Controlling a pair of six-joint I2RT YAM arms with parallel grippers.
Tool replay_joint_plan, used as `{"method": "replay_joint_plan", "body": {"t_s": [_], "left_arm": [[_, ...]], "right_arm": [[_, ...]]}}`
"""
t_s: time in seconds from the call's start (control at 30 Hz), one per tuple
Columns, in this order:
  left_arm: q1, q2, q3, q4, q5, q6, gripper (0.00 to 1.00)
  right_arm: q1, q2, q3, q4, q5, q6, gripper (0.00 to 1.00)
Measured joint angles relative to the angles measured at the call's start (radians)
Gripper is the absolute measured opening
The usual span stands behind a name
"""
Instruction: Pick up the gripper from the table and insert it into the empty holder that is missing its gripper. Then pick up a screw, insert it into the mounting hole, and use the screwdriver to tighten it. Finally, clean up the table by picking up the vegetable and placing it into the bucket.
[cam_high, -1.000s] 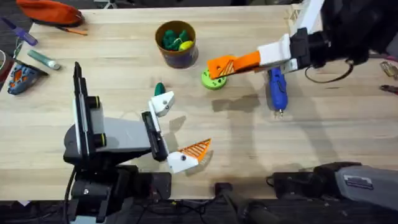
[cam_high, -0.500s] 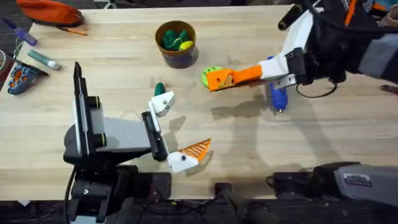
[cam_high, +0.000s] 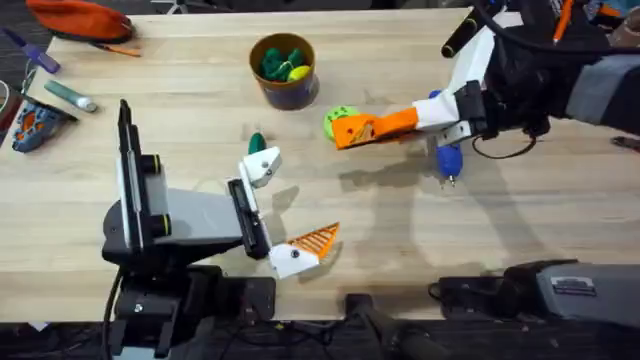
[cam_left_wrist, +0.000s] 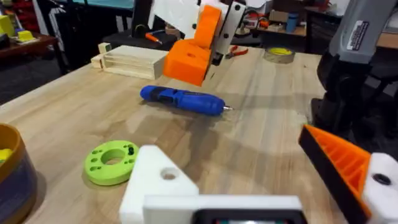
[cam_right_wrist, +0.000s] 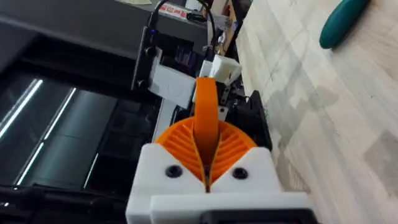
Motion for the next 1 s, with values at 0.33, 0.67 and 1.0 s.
{"method": "replay_joint_plan", "body": {"t_s": [0.33, 0.67, 1.0], "left_arm": [[0.000, 0.000, 0.000, 0.000, 0.000, 0.000, 0.986], [0.000, 0.000, 0.000, 0.000, 0.000, 0.000, 0.985], [0.000, 0.000, 0.000, 0.000, 0.000, 0.000, 0.985]], "right_arm": [[0.005, 0.000, -0.001, -0.042, 0.000, -0.010, 0.013], [0.078, 0.098, -0.004, 0.034, -0.003, -0.013, 0.013], [0.181, 0.172, -0.008, 0.355, -0.002, 0.193, 0.013]]}}
